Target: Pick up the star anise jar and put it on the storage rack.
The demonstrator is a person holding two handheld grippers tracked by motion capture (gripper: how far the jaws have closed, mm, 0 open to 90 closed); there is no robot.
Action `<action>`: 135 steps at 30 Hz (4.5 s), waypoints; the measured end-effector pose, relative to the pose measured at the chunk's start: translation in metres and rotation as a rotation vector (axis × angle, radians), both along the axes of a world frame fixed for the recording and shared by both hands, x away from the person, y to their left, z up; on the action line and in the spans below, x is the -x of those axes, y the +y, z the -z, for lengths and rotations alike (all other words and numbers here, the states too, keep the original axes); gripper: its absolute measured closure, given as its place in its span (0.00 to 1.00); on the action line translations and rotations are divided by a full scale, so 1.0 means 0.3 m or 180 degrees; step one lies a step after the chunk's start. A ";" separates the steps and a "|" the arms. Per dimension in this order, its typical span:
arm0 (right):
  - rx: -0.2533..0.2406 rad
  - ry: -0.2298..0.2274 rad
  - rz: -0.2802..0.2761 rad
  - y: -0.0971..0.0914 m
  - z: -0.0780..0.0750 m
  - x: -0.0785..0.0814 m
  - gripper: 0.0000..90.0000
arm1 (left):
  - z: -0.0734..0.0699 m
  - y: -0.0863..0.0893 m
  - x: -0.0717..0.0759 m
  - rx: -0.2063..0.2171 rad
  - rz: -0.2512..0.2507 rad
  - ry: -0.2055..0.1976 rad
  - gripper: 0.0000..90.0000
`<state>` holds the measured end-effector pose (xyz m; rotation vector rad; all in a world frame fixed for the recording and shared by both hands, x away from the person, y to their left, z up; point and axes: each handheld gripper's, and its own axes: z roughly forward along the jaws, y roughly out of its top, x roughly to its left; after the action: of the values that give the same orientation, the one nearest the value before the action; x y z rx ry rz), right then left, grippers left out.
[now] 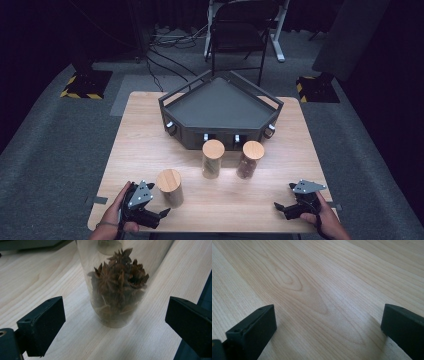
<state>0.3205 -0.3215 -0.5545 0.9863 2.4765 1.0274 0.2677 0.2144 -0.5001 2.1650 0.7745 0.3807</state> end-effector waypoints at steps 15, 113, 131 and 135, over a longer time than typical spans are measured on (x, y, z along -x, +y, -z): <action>0.0003 0.0003 0.0001 0.000 0.000 0.000 0.00 | -0.035 -0.050 -0.029 -0.0002 0.0099 -0.0113 0.03; 0.0003 0.0004 0.0002 0.000 0.000 0.000 0.00 | -0.161 -0.111 -0.216 0.0266 -0.0082 -0.0288 0.28; 0.0003 0.0003 -0.0001 0.000 0.000 0.000 0.00 | -0.276 -0.166 -0.326 0.0380 -0.0240 -0.0400 0.28; 0.0002 0.0003 -0.0001 0.000 0.000 0.000 0.00 | -0.304 -0.170 -0.341 0.0417 -0.0261 -0.0423 0.28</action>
<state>0.3206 -0.3216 -0.5545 0.9864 2.4777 1.0262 0.3698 0.1633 -0.4090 1.9694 0.7927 0.4972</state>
